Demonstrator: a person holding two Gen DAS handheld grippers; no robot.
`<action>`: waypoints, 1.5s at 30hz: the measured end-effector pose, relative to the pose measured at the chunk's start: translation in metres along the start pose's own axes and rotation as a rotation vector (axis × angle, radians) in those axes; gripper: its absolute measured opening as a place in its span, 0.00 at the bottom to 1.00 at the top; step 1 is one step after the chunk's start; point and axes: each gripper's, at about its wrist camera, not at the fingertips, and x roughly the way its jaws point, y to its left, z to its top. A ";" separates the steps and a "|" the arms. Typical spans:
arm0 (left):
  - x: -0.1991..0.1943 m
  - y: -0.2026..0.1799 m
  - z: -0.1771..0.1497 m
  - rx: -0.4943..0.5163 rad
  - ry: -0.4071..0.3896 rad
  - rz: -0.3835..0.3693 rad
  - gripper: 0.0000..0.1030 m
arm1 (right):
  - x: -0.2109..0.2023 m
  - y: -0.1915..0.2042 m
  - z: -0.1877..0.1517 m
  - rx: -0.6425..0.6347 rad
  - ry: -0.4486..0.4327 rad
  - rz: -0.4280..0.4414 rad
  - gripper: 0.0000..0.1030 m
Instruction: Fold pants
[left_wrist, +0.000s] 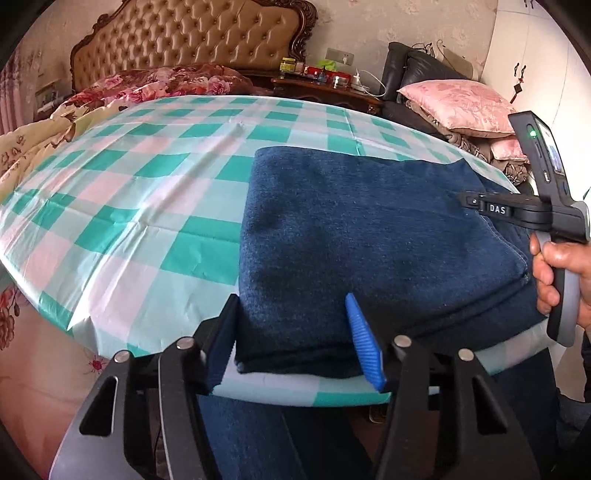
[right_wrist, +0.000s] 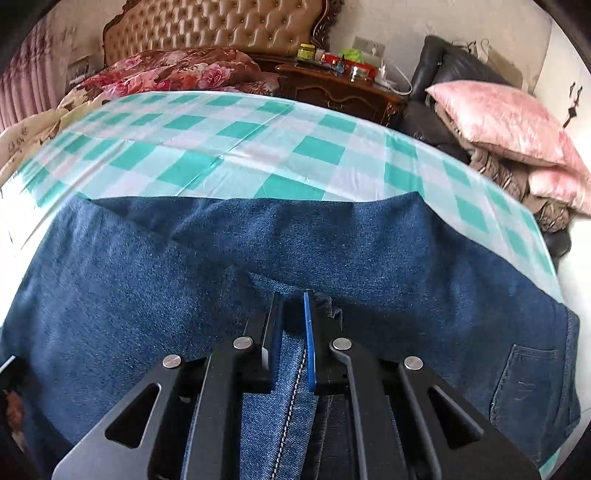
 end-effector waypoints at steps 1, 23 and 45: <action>-0.001 0.000 -0.001 -0.001 0.000 -0.002 0.55 | 0.000 0.000 0.000 0.000 0.000 -0.004 0.07; -0.014 0.038 -0.009 -0.242 0.019 -0.198 0.40 | -0.010 0.030 0.010 -0.146 0.022 -0.225 0.34; -0.060 -0.063 0.012 0.268 -0.154 0.155 0.14 | 0.002 0.193 0.087 -0.271 0.394 0.415 0.36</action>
